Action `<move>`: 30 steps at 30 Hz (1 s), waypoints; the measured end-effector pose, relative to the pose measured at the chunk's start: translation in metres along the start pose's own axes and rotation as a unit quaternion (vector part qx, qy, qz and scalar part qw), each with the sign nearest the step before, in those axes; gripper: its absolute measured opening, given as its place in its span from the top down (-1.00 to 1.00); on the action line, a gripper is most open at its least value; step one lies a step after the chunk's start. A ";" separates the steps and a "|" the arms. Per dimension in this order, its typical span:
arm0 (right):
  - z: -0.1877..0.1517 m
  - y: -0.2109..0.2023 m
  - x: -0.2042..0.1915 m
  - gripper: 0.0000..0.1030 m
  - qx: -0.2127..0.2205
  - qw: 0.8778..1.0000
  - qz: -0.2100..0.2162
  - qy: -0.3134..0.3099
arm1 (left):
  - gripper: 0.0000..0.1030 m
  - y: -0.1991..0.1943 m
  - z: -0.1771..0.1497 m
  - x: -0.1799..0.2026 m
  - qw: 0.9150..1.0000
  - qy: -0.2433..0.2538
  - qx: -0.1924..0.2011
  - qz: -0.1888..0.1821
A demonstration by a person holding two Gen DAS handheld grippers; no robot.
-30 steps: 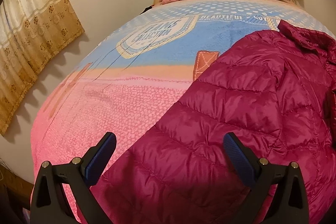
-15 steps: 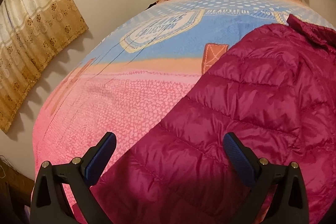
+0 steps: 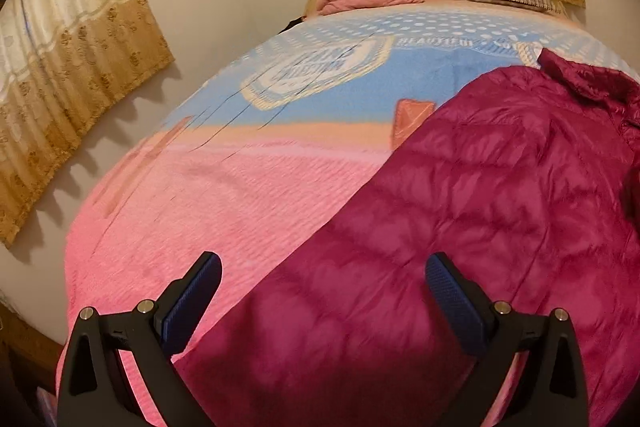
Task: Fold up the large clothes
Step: 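Move the left gripper to the other sleeve and close on it, then carry the held sleeve with the left gripper across the jacket body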
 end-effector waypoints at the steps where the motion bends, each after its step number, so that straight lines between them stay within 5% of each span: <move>1: -0.002 -0.001 -0.015 -0.51 -0.003 1.000 0.018 -0.011 | -0.98 0.002 -0.008 -0.007 1.000 0.001 -0.013 0.013; 3: -0.009 0.006 -0.052 -0.51 -0.014 0.997 0.061 -0.046 | -0.98 0.007 -0.018 -0.018 0.999 -0.006 -0.033 0.024; 8: -0.034 0.039 -0.096 -0.51 -0.042 0.993 0.068 -0.082 | -0.98 -0.001 -0.046 -0.067 0.996 -0.058 -0.047 0.039; 21: -0.048 0.047 -0.095 -0.64 -0.041 0.994 0.043 -0.091 | -0.97 0.004 -0.071 -0.062 0.992 -0.096 -0.067 -0.036; 24: -0.048 0.047 -0.091 -0.70 -0.042 0.995 0.044 -0.084 | -0.39 0.003 -0.070 -0.055 0.992 -0.094 -0.062 -0.062; 26: -0.048 0.048 -0.091 -0.72 -0.042 0.995 0.045 -0.081 | 0.30 -0.003 -0.068 -0.050 0.993 -0.083 -0.049 -0.071; 30: -0.046 0.044 -0.089 -0.72 -0.043 0.995 0.050 -0.078 | 0.58 -0.017 -0.055 -0.041 0.998 -0.041 -0.032 -0.048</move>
Point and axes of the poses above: each gripper's, at about its wrist camera, not at the fingertips, and y roughly the way its jaws point, x to its right, z to its top, the point moved 2 cm from there along y, roughly the way its jaws point, and after that the axes turned 6 degrees about y, right-handed, at the moved point
